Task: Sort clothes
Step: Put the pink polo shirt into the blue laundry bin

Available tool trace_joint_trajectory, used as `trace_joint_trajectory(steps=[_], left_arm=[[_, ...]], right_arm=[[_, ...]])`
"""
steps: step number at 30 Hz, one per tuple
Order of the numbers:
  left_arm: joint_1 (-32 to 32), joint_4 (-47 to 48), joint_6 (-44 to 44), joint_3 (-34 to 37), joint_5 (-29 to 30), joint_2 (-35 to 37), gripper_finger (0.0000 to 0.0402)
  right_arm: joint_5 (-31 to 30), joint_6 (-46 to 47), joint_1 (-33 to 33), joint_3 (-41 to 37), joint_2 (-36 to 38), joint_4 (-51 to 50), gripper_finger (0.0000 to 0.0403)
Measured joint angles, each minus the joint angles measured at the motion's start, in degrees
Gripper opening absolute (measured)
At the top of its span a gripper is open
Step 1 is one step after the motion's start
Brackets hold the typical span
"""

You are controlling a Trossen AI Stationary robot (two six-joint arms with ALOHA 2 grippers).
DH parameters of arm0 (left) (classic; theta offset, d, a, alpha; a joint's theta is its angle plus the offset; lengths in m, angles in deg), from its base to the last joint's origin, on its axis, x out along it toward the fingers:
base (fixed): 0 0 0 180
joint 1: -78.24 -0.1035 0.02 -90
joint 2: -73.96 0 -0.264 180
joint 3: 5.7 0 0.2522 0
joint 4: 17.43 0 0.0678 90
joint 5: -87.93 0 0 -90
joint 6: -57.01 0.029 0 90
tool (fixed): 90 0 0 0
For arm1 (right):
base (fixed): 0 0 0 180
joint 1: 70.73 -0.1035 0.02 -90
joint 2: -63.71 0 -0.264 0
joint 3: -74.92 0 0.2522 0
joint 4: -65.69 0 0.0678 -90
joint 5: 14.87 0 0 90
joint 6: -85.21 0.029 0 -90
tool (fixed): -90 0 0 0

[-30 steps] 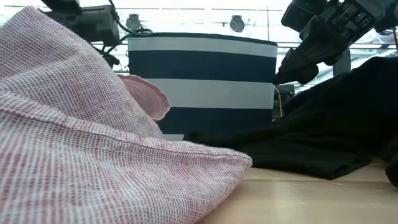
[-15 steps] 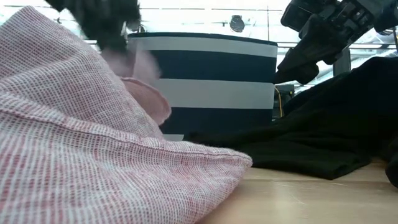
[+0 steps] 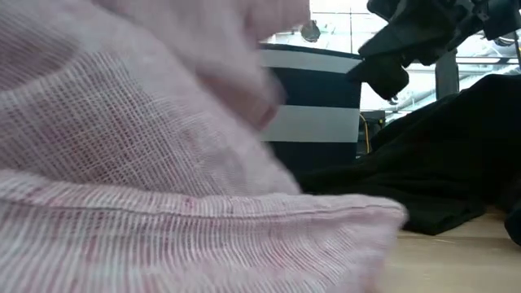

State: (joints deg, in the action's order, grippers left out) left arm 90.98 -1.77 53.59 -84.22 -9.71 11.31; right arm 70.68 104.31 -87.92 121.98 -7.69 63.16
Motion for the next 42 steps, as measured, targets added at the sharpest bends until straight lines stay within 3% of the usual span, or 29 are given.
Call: trace_joint_trajectory(steps=[6,13,15,23,25,27,31,35,42], left_arm=[[0.4,0.2,1.4,-1.7,0.6,0.0,0.0001],[0.4,1.7,0.8,-1.7,0.6,0.0,0.0],[0.5,1.7,0.8,-1.7,0.6,0.0,0.0],[1.3,2.7,1.0,-1.7,0.6,0.0,0.0],[1.3,3.2,1.2,-1.7,0.6,0.0,0.0],[1.3,3.6,1.2,-1.7,0.6,0.0,0.0],[1.3,3.6,1.2,-1.7,0.6,0.0,0.0],[1.3,3.6,1.2,-1.7,0.6,0.0,0.0],[2.4,3.3,0.9,-1.7,0.7,0.0,0.0]], right_arm=[[0.3,-2.9,-1.1,0.0,-7.5,12.6,0.0178],[7.5,-6.2,-1.3,0.0,-13.9,28.0,0.0178],[5.9,-8.4,-1.3,0.0,-13.9,29.4,0.0178],[-12.8,-15.6,-1.2,0.0,-14.3,33.6,0.0178],[-12.8,-17.0,-0.5,0.0,-15.2,35.8,0.0178],[-8.6,-16.4,0.7,0.3,-16.3,38.1,0.0178],[0.2,-15.2,2.3,4.0,-20.0,38.3,0.0178],[0.7,-17.3,2.3,10.4,-25.9,37.1,0.0185],[-3.0,-19.5,3.5,22.6,-36.1,25.4,0.0202]])
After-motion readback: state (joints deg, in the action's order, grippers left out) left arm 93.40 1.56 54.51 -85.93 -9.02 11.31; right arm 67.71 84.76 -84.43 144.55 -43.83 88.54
